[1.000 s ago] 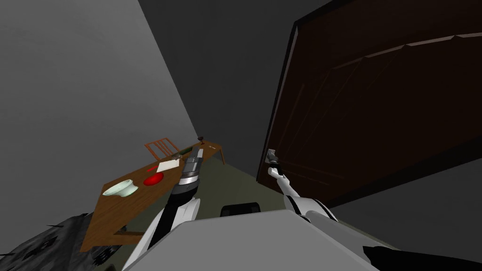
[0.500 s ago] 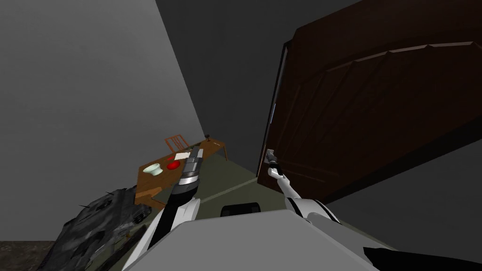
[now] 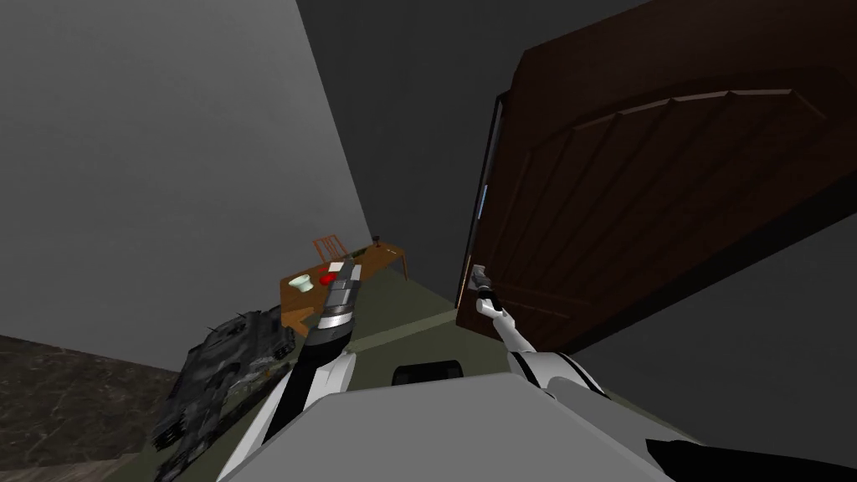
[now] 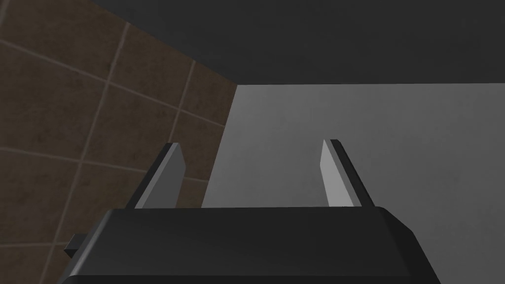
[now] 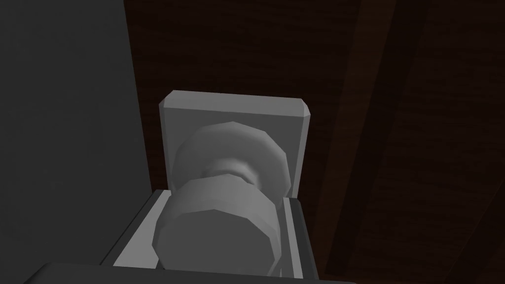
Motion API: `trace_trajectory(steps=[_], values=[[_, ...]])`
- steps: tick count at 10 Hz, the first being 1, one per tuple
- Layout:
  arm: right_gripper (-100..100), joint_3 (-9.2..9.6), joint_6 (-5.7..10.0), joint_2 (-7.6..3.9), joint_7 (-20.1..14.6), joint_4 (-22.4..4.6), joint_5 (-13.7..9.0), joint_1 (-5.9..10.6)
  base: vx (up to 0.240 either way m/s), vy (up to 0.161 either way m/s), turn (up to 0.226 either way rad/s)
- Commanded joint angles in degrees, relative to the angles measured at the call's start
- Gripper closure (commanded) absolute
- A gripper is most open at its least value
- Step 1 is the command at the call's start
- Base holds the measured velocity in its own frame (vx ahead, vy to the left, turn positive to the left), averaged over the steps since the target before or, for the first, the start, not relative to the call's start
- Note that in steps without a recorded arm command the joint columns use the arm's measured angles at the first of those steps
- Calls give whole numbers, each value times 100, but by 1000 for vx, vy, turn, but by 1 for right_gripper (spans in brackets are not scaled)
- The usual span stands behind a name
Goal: Pull the door open
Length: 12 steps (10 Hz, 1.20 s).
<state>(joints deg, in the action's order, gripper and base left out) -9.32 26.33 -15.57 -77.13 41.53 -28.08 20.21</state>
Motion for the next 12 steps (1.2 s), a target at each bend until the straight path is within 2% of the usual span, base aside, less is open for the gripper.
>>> trace_trajectory(steps=[1, 6, 7, 8, 12], values=[[100, 148, -23, -17, -118, 46, 41, -34, -280, -56, 158], [100, 527, -57, -119, -446, 191, 145, -93, -261, -79, 121], [100, 461, -99, -88, -377, 247, 127, -144, -124, -41, 52], [100, 582, -118, -102, -468, 283, 161, -181, -178, -60, 99], [100, 874, -115, -209, -731, 401, 241, -232, -238, -54, 110]])
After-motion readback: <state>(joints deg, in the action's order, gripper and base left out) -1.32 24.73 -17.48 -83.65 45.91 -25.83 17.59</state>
